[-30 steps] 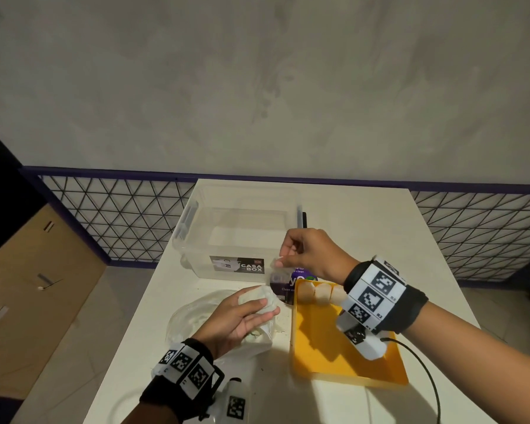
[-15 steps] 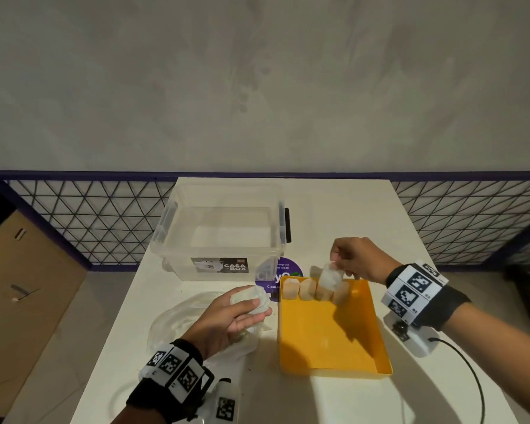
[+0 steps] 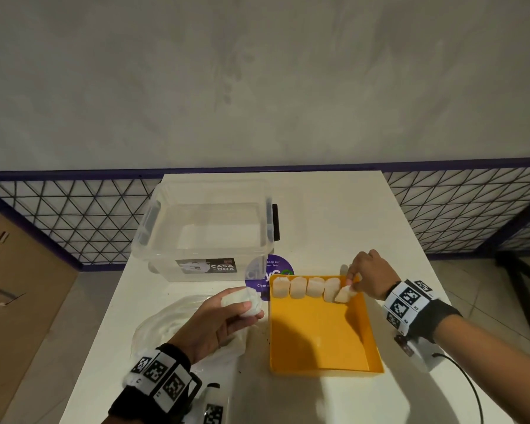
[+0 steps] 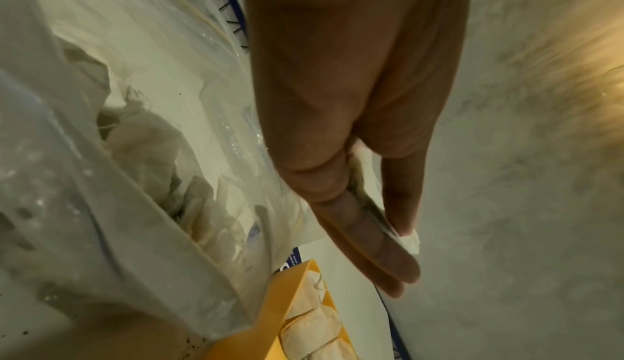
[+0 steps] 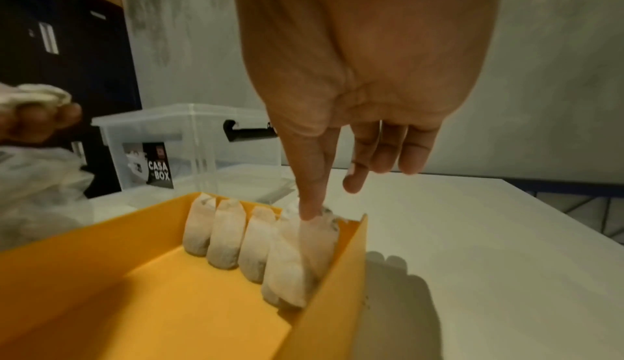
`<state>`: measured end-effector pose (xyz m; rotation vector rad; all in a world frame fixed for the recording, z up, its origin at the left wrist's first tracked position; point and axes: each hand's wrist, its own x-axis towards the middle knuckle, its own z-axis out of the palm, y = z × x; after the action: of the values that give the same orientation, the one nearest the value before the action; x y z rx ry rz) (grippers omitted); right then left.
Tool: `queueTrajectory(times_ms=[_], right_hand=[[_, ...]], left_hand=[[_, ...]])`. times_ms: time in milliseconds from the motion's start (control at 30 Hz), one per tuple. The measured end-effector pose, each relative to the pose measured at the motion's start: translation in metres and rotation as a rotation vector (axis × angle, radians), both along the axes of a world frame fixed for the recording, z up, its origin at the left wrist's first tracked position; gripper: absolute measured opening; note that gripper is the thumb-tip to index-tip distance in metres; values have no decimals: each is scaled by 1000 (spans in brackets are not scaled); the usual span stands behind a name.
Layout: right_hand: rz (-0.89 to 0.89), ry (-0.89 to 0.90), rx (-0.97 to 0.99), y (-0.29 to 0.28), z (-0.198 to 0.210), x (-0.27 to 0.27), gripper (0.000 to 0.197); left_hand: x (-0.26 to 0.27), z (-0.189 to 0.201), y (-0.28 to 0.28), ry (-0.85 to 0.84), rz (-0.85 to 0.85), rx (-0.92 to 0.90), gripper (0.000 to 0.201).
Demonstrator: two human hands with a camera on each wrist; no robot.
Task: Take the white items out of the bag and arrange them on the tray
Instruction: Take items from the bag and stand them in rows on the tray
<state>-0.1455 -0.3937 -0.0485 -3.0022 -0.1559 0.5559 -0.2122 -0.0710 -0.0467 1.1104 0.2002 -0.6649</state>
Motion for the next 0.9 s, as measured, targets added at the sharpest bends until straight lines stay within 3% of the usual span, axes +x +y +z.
queueTrajectory(times_ms=[233,400,600,700,833,900], right_hand=[[6,-72,-69,1,-17,2,18],[74,-163,-110,3,-28,3,24],[94,-261,-117,5,-24,0,15],[128,-316,-38,15,-15,0,35],[261,-363,184,58,17,-4,15],[333,-336,328,88,30,-8,18]], left_hand=[[0,0,1,-121,-105,52,15],[0,0,-3,-26,-30,56,33],[2,1,-7,60,48,7,31],[1,2,-5,60,91,-17,33],[0,1,-2,56,164,-70,38],[-2,2,-1,61,195,-84,37]])
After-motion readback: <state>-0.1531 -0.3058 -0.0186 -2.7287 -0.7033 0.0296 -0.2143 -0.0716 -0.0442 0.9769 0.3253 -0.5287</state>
